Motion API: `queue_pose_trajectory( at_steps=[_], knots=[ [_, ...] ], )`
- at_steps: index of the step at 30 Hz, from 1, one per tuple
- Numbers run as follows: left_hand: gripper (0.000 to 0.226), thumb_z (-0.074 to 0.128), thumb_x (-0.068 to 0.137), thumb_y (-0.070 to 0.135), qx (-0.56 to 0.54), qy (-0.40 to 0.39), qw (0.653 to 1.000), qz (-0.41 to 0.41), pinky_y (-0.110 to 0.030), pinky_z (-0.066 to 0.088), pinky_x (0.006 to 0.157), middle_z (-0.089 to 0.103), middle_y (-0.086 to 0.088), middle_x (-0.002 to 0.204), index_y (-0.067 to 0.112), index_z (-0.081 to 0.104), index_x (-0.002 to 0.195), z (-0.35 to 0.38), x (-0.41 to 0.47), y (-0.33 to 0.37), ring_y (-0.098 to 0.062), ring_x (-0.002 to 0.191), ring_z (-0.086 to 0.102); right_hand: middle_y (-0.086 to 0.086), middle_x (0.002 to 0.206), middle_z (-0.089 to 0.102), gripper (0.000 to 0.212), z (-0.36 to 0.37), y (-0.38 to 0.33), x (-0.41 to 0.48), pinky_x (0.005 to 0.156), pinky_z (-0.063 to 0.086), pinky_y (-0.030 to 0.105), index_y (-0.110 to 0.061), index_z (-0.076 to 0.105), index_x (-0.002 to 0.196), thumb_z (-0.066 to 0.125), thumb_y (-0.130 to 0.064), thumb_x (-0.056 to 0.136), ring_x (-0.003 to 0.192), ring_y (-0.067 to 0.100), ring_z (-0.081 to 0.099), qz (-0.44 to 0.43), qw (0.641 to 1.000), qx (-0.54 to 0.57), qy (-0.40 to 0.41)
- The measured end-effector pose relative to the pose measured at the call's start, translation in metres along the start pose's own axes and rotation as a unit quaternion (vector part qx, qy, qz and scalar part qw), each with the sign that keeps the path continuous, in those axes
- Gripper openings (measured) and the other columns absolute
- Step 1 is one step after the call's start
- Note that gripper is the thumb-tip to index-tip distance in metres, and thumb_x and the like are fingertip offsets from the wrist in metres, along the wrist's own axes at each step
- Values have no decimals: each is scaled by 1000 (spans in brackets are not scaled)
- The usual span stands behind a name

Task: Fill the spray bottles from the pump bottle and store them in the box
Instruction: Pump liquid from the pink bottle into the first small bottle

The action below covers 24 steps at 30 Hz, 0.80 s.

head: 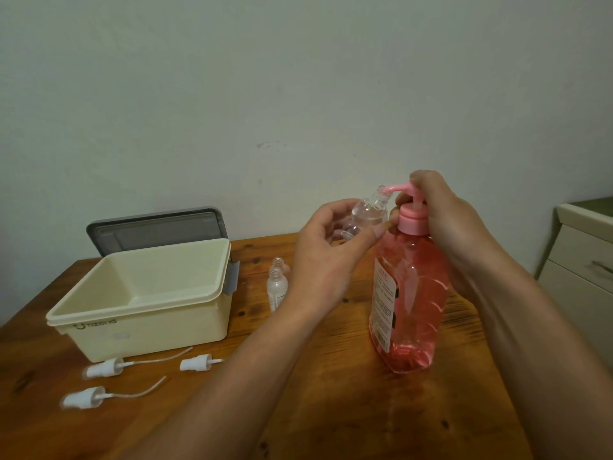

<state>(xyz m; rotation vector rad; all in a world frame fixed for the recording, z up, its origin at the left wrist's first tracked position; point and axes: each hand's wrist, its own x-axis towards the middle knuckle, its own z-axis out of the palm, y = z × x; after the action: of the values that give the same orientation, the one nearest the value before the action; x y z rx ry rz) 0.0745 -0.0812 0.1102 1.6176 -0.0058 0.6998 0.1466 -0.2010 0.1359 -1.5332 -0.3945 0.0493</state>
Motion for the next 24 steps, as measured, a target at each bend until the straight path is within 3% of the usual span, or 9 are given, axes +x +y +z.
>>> queue_pose_trajectory(
  at_steps=[4,10,17,24],
  knots=[
    [38,77,80,20,5,2,1000,0,-21,55,85,68,7,110,24,61,115,0,0,1,-9,98,65,-4,59,64,39,0,-1,-1,67,44,39,-19,63,79,43,-50,93,66,22,59,-4,1000,-9,7],
    [36,77,81,18,1,2,1000,0,-15,55,80,68,7,107,25,61,112,0,0,0,-9,96,66,0,62,62,33,0,-1,-1,60,41,35,-16,60,84,43,-43,94,60,19,55,6,1000,13,-5],
    [40,77,81,17,-8,0,1000,-4,-8,51,75,67,5,111,20,61,117,2,-1,2,-9,99,64,-4,59,66,39,0,0,0,69,47,40,-18,63,82,43,-50,92,66,21,61,-3,1000,-12,5],
    [40,77,80,16,-14,0,1000,-4,-11,53,76,69,3,108,19,61,116,1,0,1,-13,97,65,-2,60,63,35,1,-2,-2,63,44,36,-16,61,82,43,-44,94,61,19,57,-1,1000,3,1]
  ],
)
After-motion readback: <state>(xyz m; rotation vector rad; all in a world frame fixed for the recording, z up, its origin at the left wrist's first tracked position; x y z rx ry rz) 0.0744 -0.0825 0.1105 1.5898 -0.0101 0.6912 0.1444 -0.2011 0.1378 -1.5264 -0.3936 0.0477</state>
